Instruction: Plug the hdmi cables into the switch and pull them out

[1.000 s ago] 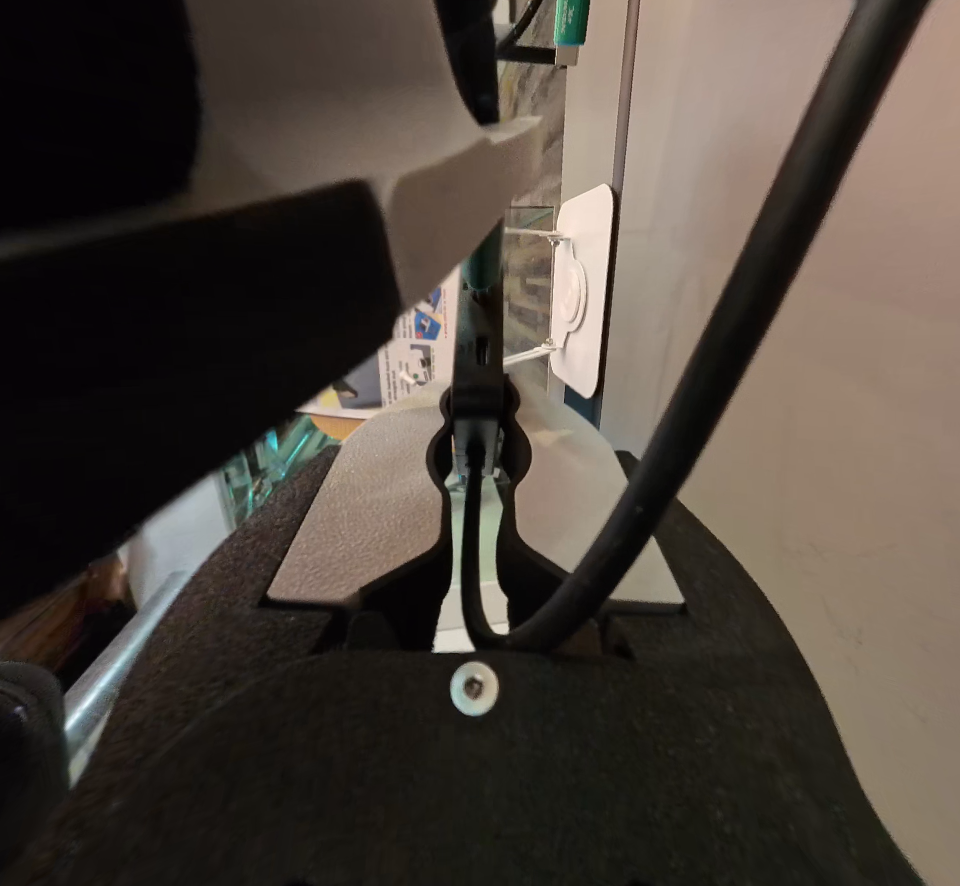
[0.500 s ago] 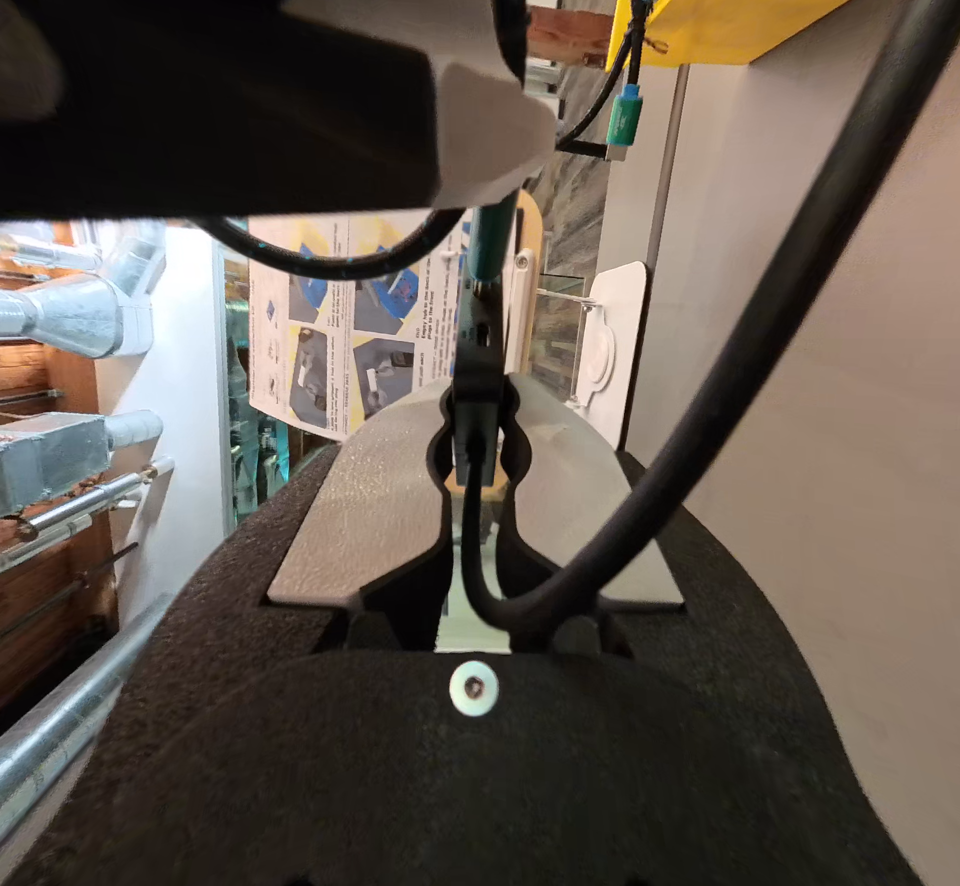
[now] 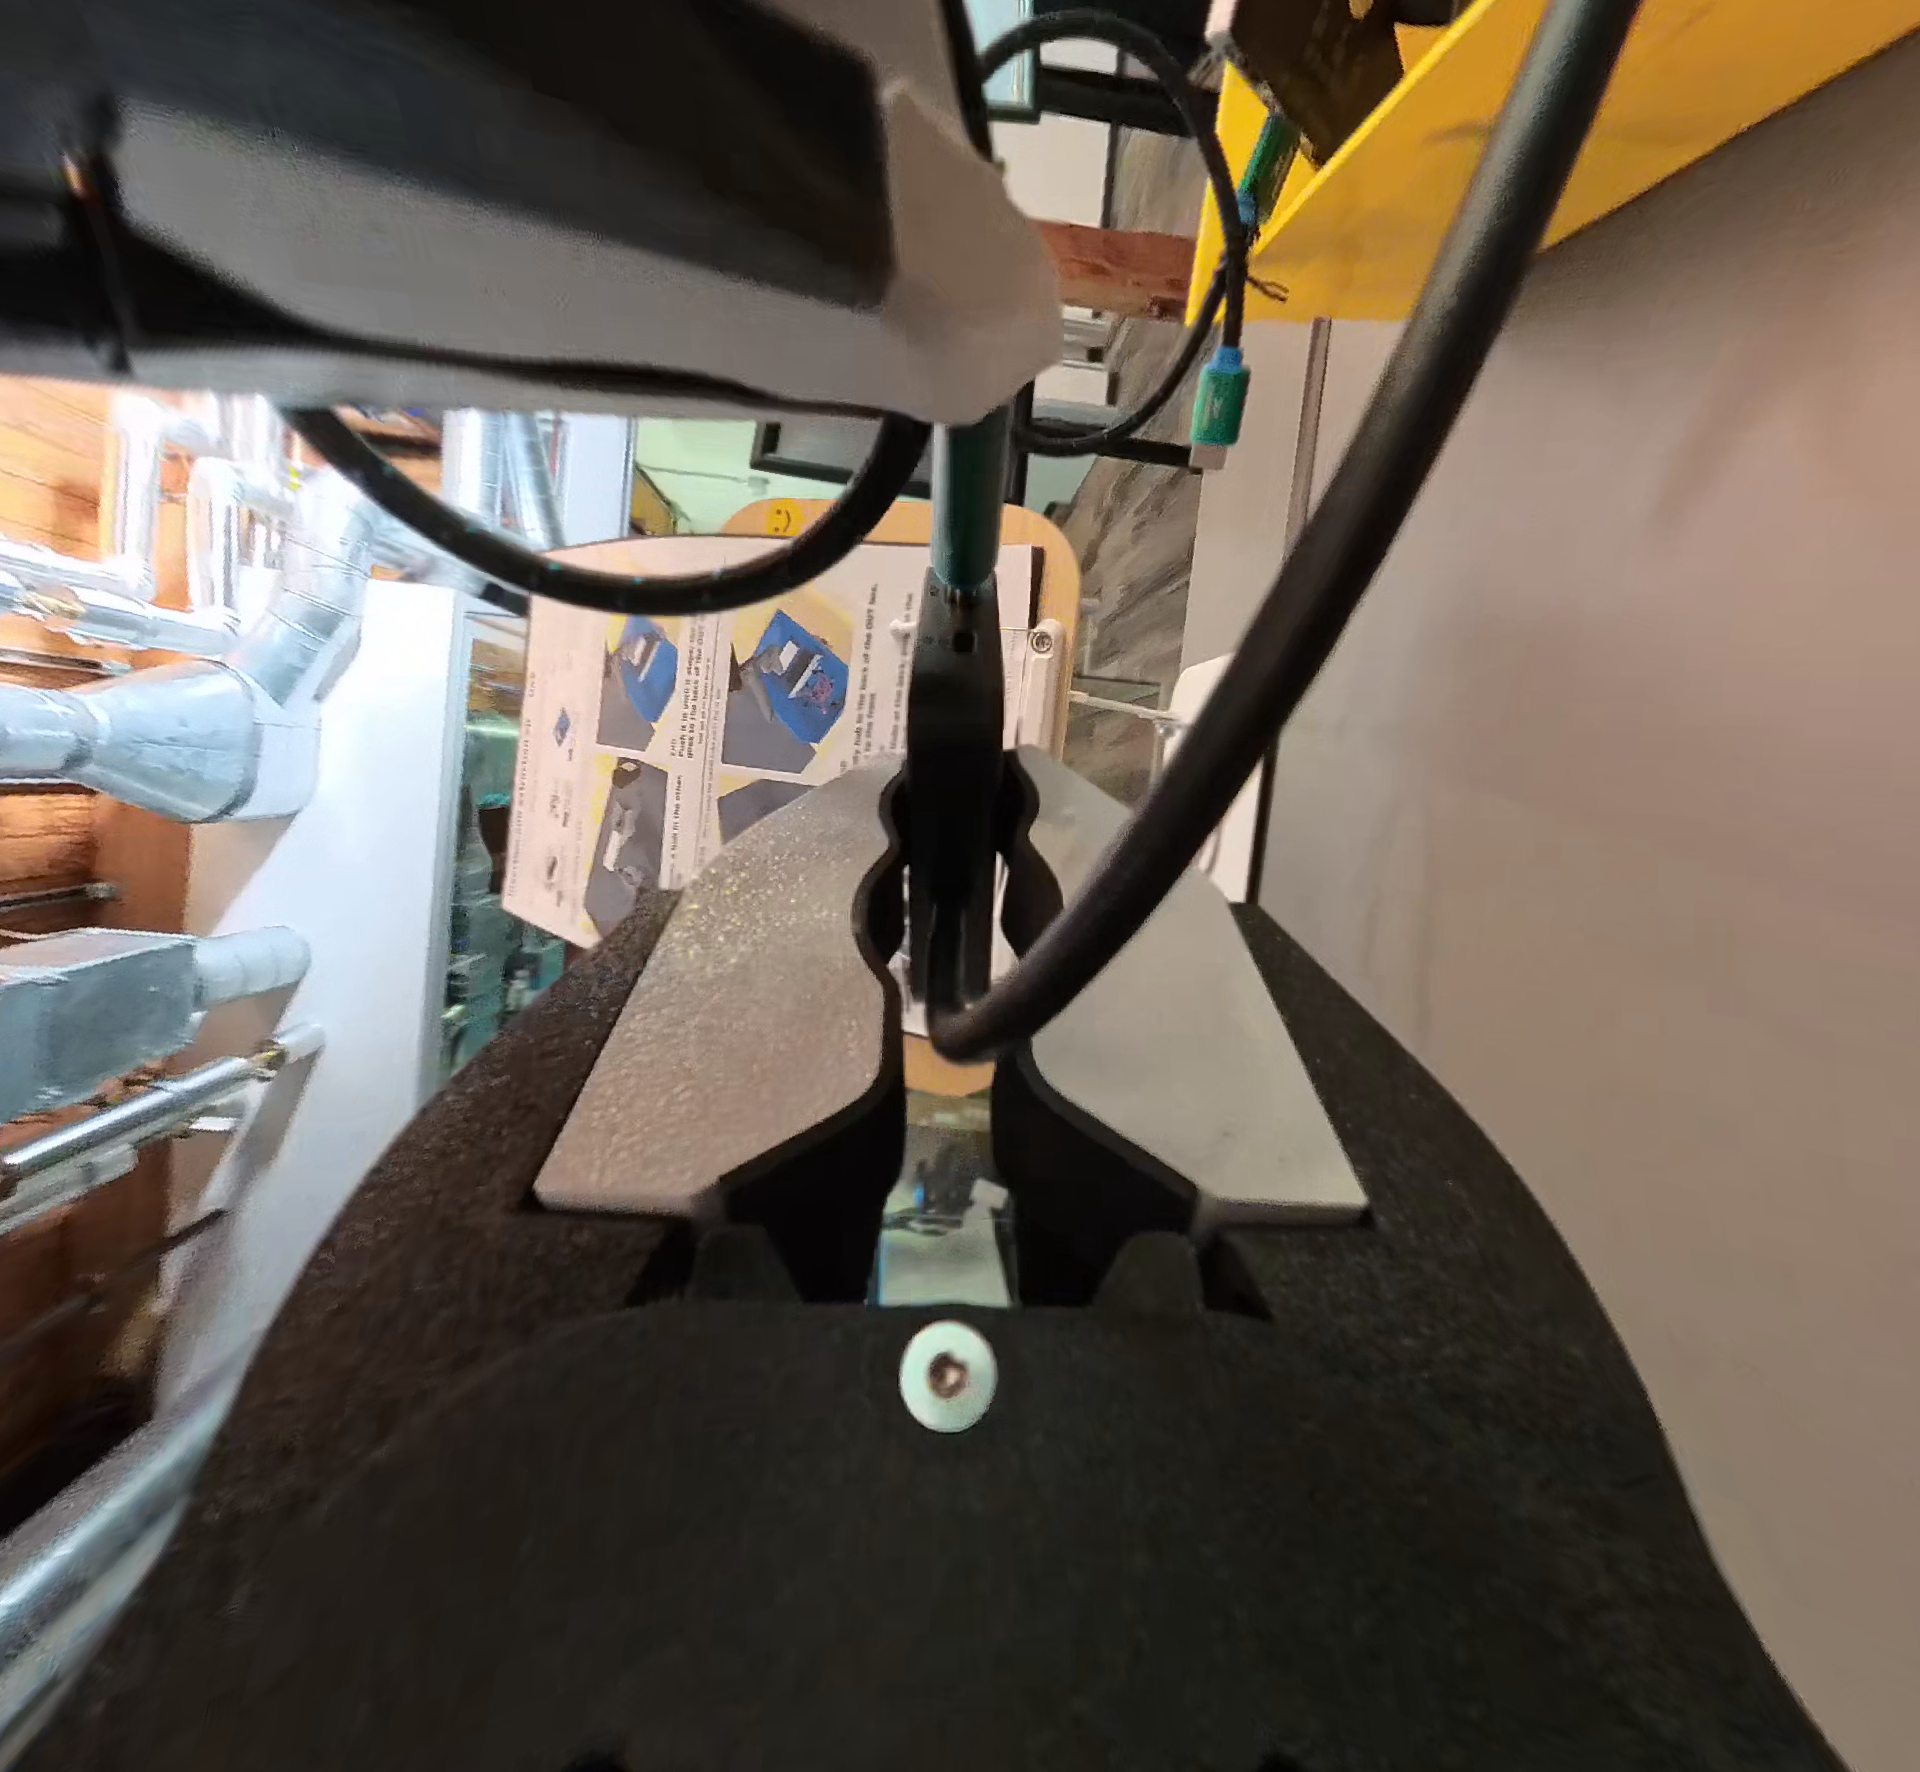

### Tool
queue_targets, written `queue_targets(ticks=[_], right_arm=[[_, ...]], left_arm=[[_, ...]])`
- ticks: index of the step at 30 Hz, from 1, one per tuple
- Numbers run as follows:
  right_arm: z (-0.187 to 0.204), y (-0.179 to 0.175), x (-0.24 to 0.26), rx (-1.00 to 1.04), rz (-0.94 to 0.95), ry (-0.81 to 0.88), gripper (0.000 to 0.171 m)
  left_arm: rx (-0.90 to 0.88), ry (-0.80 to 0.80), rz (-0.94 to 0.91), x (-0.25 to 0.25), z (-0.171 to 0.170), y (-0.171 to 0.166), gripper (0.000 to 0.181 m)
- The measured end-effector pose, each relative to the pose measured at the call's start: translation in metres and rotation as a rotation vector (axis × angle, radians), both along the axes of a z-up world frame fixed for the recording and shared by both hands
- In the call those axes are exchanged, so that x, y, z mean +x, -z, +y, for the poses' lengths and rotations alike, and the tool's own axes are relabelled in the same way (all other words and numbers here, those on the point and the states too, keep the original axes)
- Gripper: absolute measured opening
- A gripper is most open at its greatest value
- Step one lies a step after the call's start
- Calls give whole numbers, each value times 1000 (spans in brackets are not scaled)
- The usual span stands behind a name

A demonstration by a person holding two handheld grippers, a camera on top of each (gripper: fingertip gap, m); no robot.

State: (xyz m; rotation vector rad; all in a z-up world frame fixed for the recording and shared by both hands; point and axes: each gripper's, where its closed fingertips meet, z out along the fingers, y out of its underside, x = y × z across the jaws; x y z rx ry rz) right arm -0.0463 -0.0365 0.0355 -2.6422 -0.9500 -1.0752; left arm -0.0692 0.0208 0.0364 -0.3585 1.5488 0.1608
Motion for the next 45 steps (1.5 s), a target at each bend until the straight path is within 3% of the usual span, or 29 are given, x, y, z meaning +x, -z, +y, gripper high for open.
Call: queue_targets(ticks=[10,24,35,40,42,45], right_arm=[[3,-13,-2,111,64,-12,13],[8,-29,-8,146,73,-8,28],[1,-64,-66,198,420,-140,35],[-40,-136,-98,524,709,-365,35],[-64,-159,-79,747,801,-372,34],[-93,-159,-36,1089,941,-396,43]], left_arm=[[-34,11,-69,-4,2,-14,14],[-83,-23,-103,-6,12,-21,14],[-166,-42,-79,-4,28,-14,14],[-176,-44,-92,-6,34,-18,14],[-189,-40,-97,-7,35,-20,14],[-212,-26,-109,-9,35,-24,14]])
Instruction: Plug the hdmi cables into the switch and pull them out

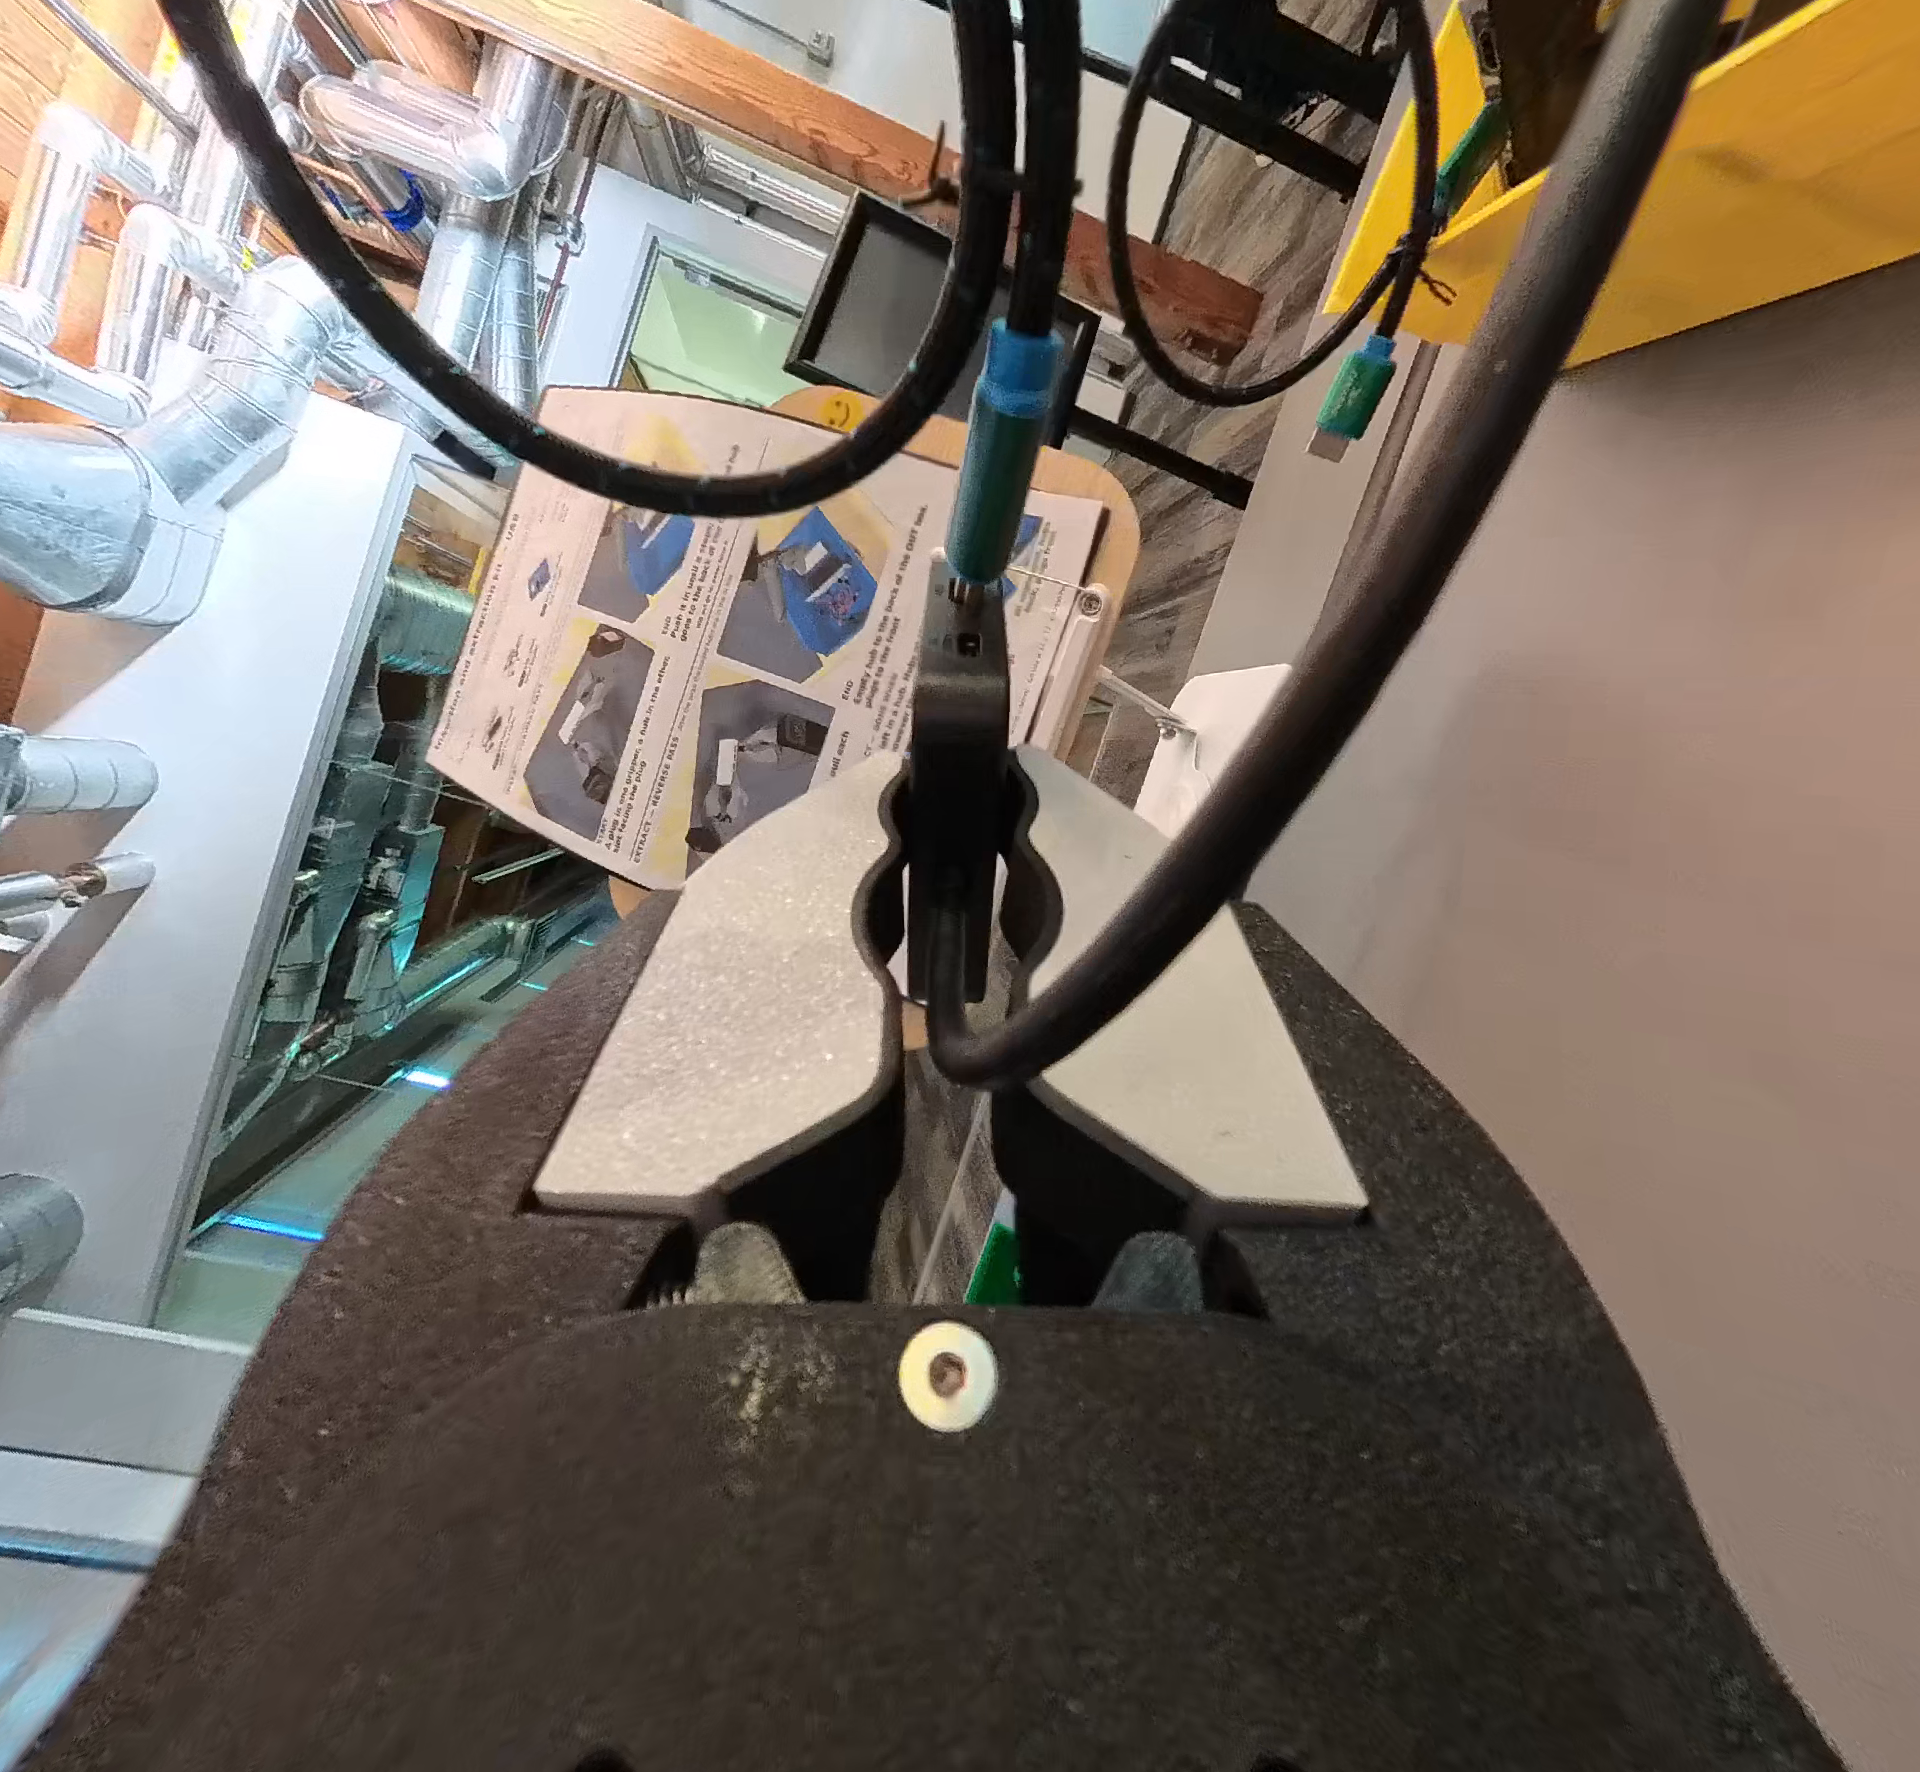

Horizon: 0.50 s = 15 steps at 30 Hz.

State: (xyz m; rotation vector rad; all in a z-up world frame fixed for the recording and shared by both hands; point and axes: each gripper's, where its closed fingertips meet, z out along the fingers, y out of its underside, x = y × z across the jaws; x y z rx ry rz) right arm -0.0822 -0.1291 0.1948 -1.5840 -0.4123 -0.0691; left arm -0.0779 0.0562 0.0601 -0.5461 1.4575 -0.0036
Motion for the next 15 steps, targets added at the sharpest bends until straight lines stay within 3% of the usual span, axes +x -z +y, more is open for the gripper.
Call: queue_targets(ticks=[4,8,15], right_arm=[[4,47,57,216,219,60,36],[55,110,59,89,212,78,39],[108,111,12,79,124,10,55]], left_arm=[[-16,27,-24,-3,-4,-7,14],[-16,62,-60,-7,-14,-17,14],[-11,115,-122,-16,-26,-33,14]])
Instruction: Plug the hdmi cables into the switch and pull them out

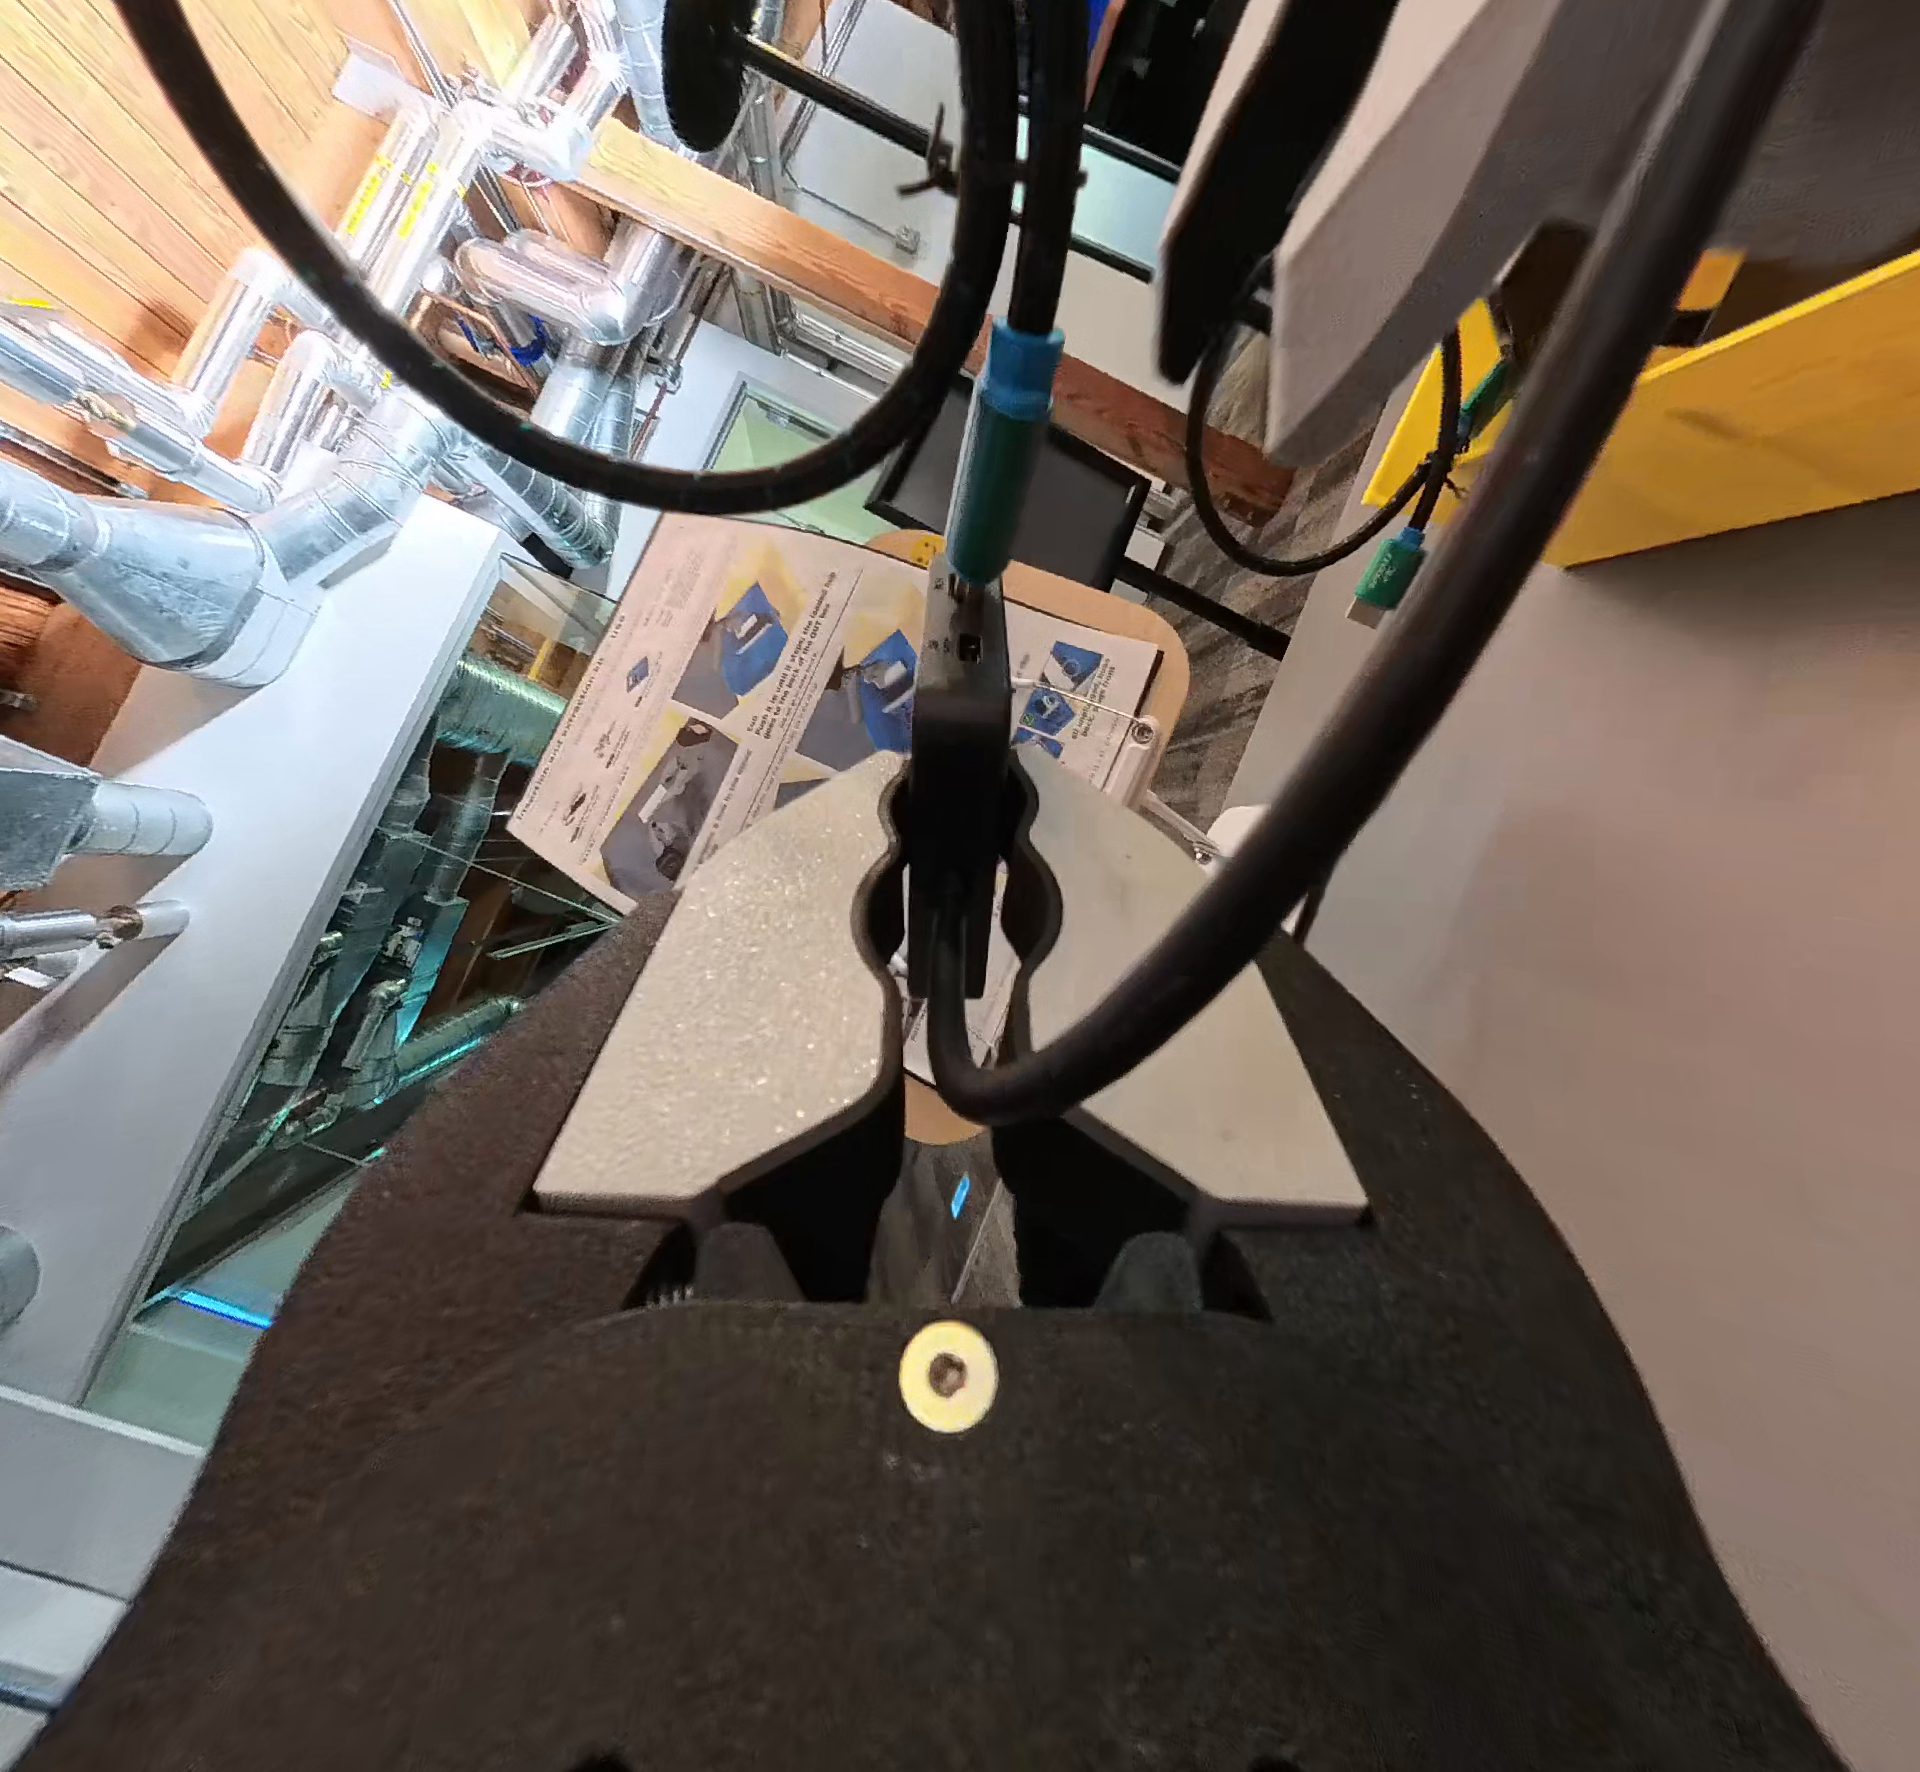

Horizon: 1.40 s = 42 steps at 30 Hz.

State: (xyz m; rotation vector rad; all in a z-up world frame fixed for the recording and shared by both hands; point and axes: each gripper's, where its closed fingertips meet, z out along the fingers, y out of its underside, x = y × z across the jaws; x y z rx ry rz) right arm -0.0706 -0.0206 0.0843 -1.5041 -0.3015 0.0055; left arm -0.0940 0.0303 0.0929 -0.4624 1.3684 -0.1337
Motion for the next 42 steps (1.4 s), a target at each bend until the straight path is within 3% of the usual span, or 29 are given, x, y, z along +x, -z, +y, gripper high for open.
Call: queue_targets(ticks=[3,7,13,21,26,42], right_arm=[[11,-7,-6,70,-58,26,65],[19,-6,-4,95,-141,-47,65],[7,-21,-5,225,-349,-143,54],[3,-15,-22,169,-644,-217,41],[-2,-6,-28,129,-793,-256,17],[-2,7,-36,129,-785,-334,15]], left_arm=[[-21,37,-11,-1,-4,-2,14],[-46,73,6,-2,-9,-1,14],[-103,210,56,-7,-28,0,14],[-143,345,129,-15,-49,2,14],[-126,382,170,-15,-55,9,14],[-104,403,228,-13,-60,22,14]])
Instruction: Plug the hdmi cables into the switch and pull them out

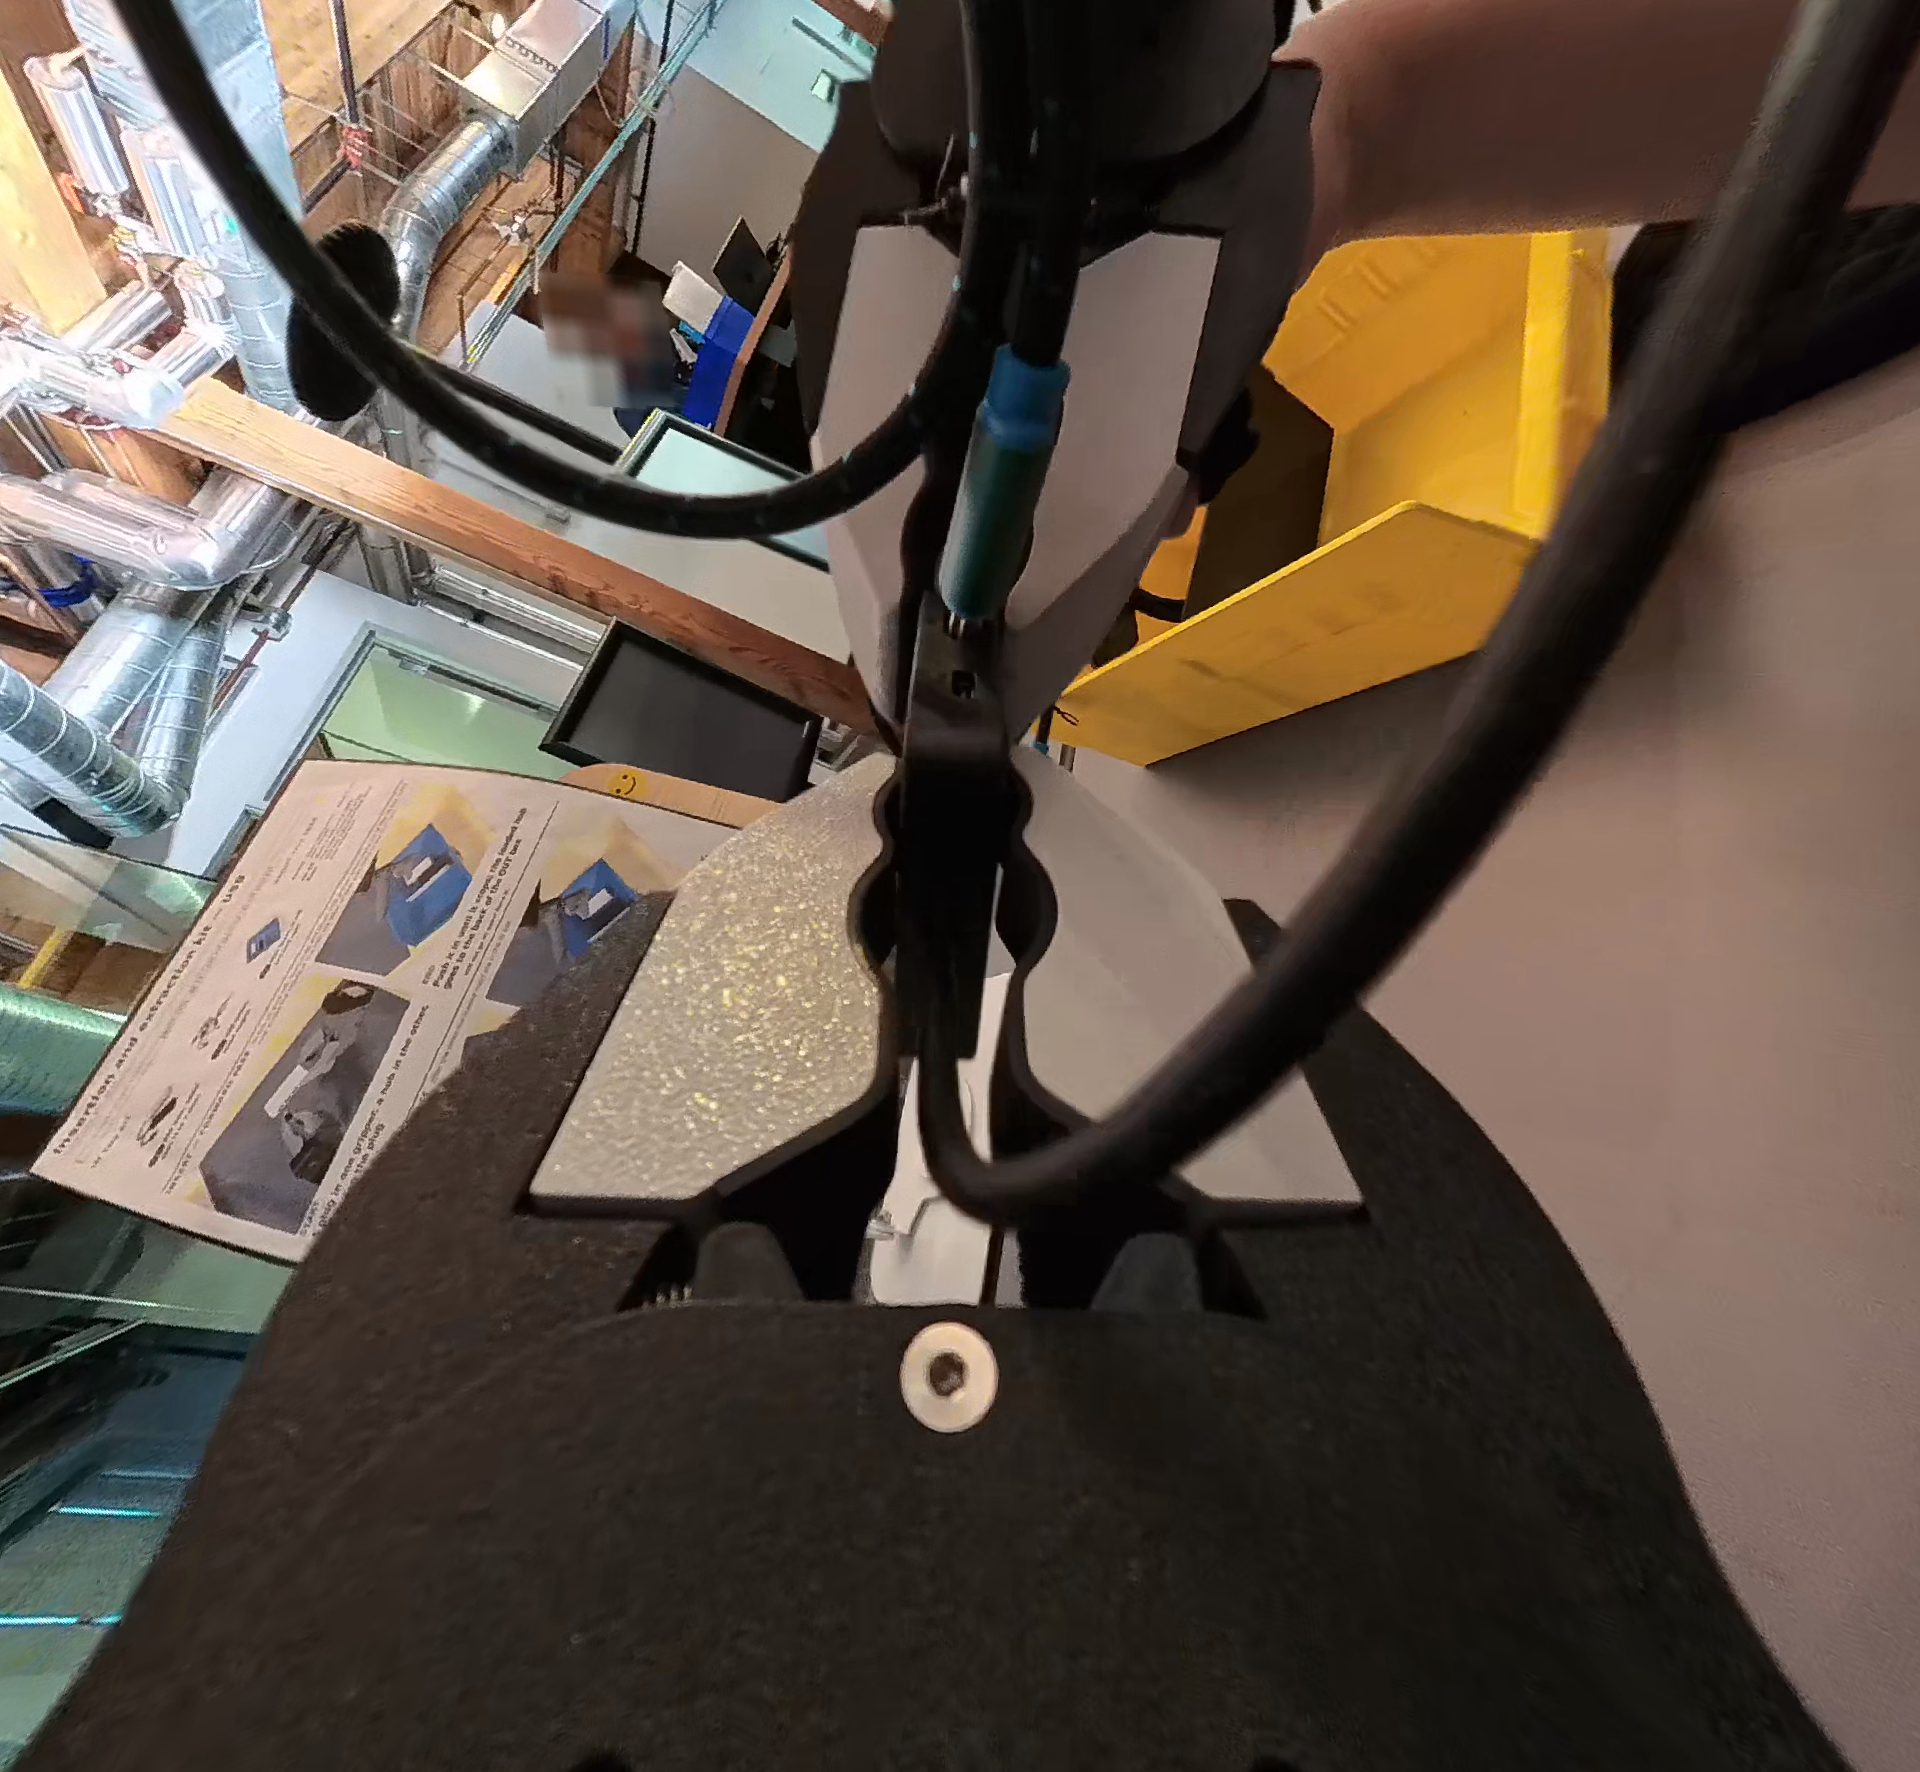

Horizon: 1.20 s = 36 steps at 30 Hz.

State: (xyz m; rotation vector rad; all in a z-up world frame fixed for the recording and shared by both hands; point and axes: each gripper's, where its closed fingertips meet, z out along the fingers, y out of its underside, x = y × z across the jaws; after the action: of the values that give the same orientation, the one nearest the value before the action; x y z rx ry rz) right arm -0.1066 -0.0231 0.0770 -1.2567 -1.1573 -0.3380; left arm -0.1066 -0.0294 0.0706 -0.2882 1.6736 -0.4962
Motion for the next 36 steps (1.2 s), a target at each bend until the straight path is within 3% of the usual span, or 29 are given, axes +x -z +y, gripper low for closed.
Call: queue_targets(ticks=[6,11,17,22,27,32,36], right_arm=[[7,5,3,-30,50,15,17],[17,-5,27,-29,227,111,27],[30,-20,20,-67,545,94,34],[37,-40,11,-14,666,207,38],[45,-28,-1,-77,656,268,38],[56,-15,-6,-167,793,255,34],[72,20,25,-283,756,412,34]], left_arm=[[40,-67,2,6,8,5,14],[78,-255,-108,8,43,-13,14],[63,-487,-229,-1,90,-38,14],[116,-556,-256,-2,103,-37,14],[101,-578,-252,-1,106,-35,14],[47,-606,-129,3,108,-20,13],[65,-611,-60,10,113,-3,13]])
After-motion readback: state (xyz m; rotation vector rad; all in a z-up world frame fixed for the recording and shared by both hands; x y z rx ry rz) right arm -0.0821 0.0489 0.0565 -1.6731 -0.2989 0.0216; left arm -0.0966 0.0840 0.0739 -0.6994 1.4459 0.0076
